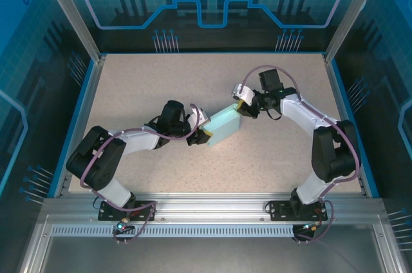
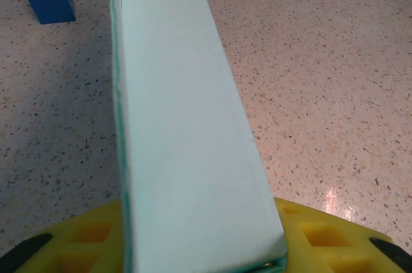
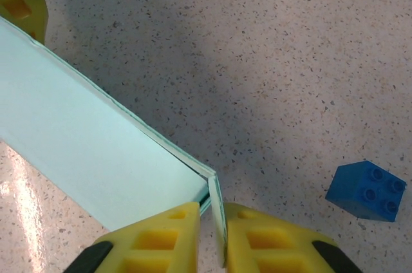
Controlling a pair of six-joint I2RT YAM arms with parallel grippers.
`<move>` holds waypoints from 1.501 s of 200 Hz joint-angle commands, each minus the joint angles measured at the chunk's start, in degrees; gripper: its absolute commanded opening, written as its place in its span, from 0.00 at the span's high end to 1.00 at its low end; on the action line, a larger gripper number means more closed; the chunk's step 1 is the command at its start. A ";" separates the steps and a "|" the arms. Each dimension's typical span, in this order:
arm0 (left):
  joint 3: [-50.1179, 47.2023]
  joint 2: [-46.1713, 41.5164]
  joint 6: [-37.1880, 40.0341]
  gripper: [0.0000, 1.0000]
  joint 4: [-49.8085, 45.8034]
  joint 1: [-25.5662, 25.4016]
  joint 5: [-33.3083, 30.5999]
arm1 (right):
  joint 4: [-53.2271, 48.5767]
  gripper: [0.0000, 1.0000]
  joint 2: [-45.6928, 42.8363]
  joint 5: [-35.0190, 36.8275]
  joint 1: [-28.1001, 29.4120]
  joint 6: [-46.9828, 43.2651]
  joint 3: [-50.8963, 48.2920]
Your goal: Fold the paper box
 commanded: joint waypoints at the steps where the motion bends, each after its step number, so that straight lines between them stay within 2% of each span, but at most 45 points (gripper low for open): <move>1: 1.52 0.62 0.67 0.57 -1.51 0.17 0.99 | -2.36 0.86 1.27 -0.95 1.12 -0.69 2.31; 45: 1.61 0.68 0.57 0.57 -1.67 0.12 0.57 | -3.74 0.99 0.41 0.34 1.84 1.15 2.96; 70: 1.67 0.56 0.15 0.57 -1.63 0.12 -0.13 | -5.47 1.00 -0.26 4.12 2.96 4.84 3.82; 136: 1.72 0.43 0.01 0.58 -1.45 -0.45 -2.65 | -10.39 1.00 -1.44 24.39 9.57 29.68 5.53; 174: 1.70 0.48 -0.22 0.58 -1.19 -0.59 -3.06 | -7.55 1.00 -2.47 29.59 11.93 38.02 2.77; 223: 1.52 -0.18 -0.39 0.58 -1.42 -0.58 -3.37 | -1.21 1.00 -4.10 32.17 13.29 37.43 -2.89; 300: 1.63 -0.45 -0.82 0.57 -1.80 -0.61 -3.59 | 9.28 1.00 -8.91 29.89 12.54 36.23 -12.33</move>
